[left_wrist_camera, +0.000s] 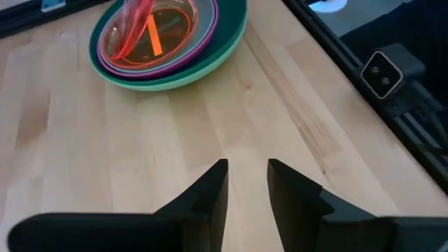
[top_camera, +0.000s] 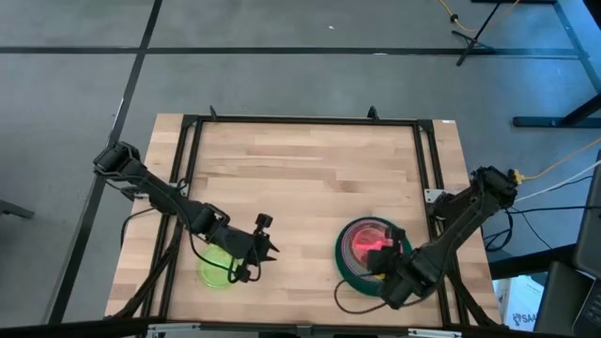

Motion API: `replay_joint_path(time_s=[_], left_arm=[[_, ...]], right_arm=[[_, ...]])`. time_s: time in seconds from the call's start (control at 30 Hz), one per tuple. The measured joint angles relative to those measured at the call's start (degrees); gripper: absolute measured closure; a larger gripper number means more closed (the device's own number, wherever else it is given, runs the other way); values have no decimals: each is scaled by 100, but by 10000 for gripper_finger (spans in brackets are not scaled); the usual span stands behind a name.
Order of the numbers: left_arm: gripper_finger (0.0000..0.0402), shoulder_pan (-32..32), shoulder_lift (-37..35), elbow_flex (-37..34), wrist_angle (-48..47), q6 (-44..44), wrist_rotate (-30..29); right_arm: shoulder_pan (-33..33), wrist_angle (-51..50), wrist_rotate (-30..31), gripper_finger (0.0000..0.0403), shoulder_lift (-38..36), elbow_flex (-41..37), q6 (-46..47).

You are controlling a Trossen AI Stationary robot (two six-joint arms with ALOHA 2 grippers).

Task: Stack plastic plates
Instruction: Stack the light pink plate on the light orange plate, then stack the green plate on the light pink plate

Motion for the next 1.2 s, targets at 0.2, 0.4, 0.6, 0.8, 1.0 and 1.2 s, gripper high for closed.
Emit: replay_joint_path(time_s=[0.2,0.4,0.6,0.8,1.0,1.2], left_arm=[[306,32,0,0,169,81,-18],[291,198,-2,0,280,-228,-17],[242,345,-2,0,78,-486,104],[232,-33,-2,0,-1010,-1696,280],[236,-626,-2,0,-2404,-3414,-170],[236,-826,-2,-212,-3318,-4492,265]], right_arm=[[-163,279,-103,270,3,-234,44],[-193,372,-171,170,4,-255,-42],[-190,374,-421,126,4,-175,-44],[-187,394,-387,123,4,-132,-52],[-187,397,-261,123,3,-130,-101],[-187,455,-267,123,4,-128,-35]])
